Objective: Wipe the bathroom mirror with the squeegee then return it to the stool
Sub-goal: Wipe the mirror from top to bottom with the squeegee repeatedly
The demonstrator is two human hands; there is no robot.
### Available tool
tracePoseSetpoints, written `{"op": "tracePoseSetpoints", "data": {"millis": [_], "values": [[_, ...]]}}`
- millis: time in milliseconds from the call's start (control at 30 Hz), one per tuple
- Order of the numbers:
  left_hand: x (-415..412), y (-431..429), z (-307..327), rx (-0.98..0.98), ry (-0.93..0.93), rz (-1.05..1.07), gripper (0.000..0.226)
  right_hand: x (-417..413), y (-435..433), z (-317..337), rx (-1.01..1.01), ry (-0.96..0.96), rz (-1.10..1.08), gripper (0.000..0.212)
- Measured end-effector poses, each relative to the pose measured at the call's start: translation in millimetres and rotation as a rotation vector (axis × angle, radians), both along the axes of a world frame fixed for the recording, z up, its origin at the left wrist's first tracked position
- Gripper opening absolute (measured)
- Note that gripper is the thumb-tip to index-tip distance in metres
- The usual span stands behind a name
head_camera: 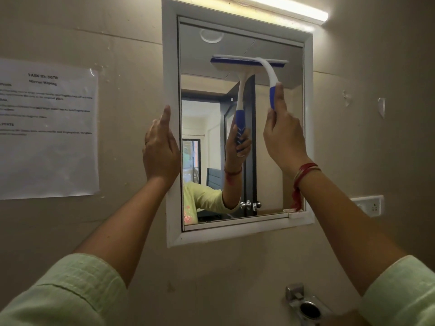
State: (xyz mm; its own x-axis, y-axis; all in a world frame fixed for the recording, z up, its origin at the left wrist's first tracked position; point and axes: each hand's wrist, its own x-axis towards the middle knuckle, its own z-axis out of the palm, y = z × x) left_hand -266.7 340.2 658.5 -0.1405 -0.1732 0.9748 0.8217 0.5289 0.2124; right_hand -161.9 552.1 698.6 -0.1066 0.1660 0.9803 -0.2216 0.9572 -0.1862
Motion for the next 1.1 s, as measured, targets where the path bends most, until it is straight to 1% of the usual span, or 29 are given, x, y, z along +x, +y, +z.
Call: {"op": "tracePoseSetpoints", "data": {"millis": [200,433,767,1100], "values": [[1,1,0,0.004,0.013,0.013,0.045,0,1,-43,-0.035,-0.052,0.049,0.059],[2,0,1,-0.006,0.005,0.019,0.046,7,2,-91,-0.026,-0.064,0.036,0.06],[0,0,1,-0.008,0.014,0.012,0.046,16,-2,-166,-0.051,-0.123,0.089,0.057],[-2,1,-1,0.02,0.053,-0.001,0.046,28,-9,-243,-0.127,-0.235,0.094,0.066]]}}
